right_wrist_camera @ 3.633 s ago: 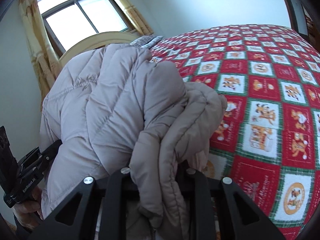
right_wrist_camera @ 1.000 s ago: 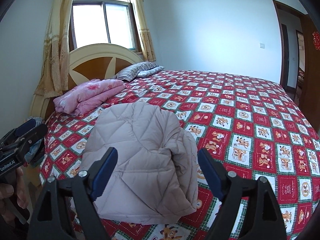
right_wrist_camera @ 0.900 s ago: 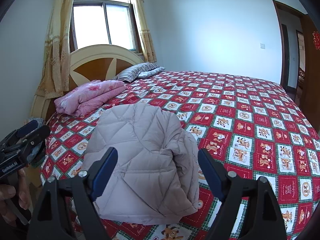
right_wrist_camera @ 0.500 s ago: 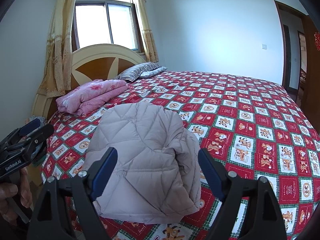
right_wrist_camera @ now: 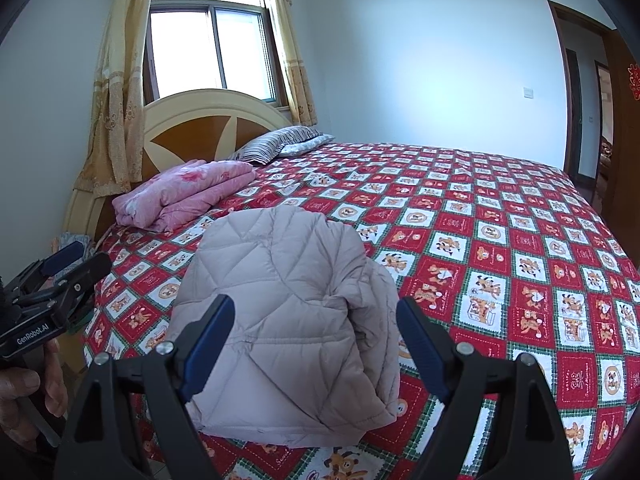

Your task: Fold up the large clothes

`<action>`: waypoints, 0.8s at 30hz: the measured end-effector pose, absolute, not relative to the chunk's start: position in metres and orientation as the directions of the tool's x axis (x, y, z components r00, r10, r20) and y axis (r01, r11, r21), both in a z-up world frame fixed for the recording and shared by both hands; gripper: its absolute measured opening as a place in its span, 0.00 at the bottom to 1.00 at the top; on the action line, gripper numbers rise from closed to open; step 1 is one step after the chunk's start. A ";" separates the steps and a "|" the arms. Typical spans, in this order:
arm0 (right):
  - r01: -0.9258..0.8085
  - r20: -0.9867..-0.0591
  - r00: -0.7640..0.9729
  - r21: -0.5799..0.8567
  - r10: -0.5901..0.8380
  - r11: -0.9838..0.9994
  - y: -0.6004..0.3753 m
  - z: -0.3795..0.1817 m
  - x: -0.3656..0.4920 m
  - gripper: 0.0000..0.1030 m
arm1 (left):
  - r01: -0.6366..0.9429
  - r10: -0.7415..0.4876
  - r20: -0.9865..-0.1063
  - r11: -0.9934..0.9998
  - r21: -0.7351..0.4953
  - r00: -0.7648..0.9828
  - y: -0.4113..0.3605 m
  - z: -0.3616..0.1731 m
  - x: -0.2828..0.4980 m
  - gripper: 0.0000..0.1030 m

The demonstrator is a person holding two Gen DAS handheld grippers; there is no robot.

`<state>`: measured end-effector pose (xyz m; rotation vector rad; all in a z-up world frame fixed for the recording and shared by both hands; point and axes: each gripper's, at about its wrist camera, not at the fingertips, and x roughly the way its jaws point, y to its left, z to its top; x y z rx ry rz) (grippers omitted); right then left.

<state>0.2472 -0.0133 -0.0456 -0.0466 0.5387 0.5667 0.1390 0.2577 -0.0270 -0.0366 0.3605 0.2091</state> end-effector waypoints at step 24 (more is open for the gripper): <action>-0.526 -0.500 0.704 0.110 0.505 0.843 -0.015 -0.046 0.246 0.83 | -0.234 0.222 -0.347 0.972 0.005 0.911 0.261 -0.030 0.139 0.89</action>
